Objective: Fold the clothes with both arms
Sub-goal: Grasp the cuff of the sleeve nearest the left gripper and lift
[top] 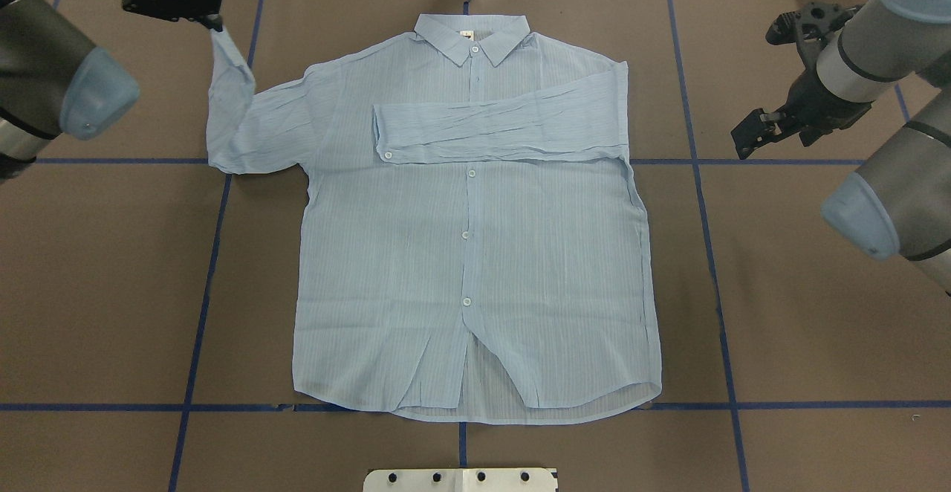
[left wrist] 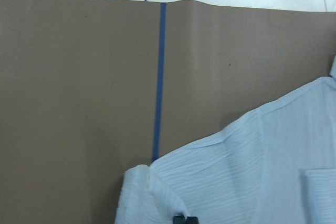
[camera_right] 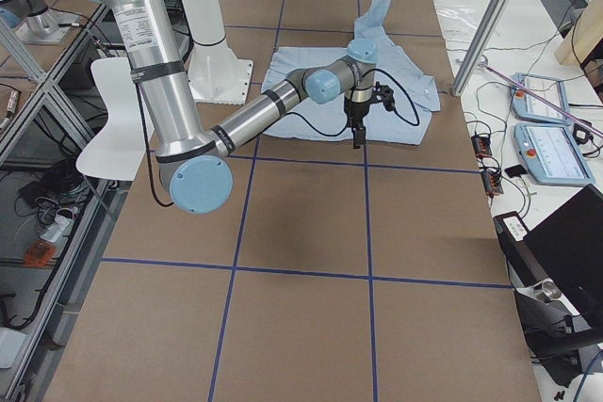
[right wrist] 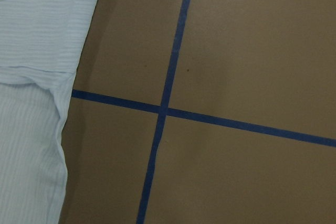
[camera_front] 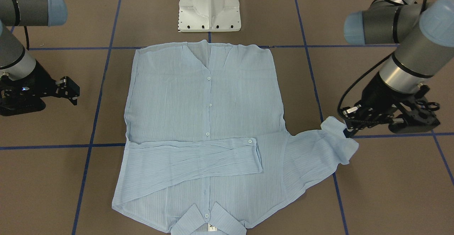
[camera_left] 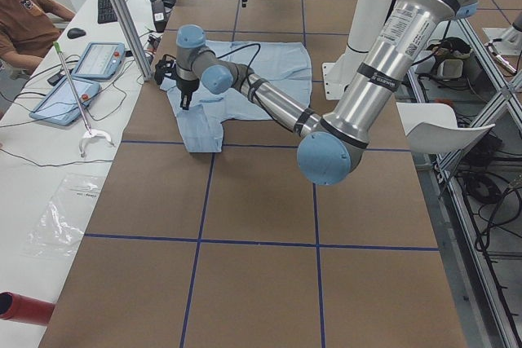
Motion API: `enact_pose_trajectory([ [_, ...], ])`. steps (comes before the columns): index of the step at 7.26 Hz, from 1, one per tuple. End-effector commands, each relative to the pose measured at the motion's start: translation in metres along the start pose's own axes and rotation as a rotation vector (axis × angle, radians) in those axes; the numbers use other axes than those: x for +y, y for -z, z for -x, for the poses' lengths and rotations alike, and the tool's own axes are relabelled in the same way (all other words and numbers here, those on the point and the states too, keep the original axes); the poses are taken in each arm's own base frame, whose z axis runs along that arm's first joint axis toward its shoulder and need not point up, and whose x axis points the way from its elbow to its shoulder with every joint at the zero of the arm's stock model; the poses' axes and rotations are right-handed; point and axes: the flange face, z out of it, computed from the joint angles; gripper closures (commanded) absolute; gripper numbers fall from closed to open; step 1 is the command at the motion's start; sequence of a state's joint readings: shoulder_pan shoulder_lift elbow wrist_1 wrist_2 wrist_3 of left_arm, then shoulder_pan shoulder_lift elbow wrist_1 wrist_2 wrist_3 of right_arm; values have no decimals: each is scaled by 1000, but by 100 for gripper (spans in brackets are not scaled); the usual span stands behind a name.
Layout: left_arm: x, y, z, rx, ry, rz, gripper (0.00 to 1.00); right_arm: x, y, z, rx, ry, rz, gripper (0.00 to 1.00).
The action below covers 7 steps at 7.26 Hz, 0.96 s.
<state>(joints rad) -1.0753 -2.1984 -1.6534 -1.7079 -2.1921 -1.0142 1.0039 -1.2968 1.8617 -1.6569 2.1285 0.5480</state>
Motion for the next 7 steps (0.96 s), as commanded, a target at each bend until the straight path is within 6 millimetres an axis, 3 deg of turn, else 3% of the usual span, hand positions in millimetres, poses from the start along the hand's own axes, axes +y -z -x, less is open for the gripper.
enact_pose_trajectory([
  [1, 23, 35, -111, 141, 116, 68, 100, 6, -9, -18, 16, -19, 19, 0],
  [4, 1, 20, -191, 163, 187, 91, 100, 6, -12, -25, 25, -39, 23, 0],
  [5, -2, 7, -202, 184, 221, 96, 100, 7, -13, -27, 27, -43, 26, 0],
  [7, 17, -28, -221, 190, 233, 103, 100, 9, -15, -29, 29, -45, 30, 0],
])
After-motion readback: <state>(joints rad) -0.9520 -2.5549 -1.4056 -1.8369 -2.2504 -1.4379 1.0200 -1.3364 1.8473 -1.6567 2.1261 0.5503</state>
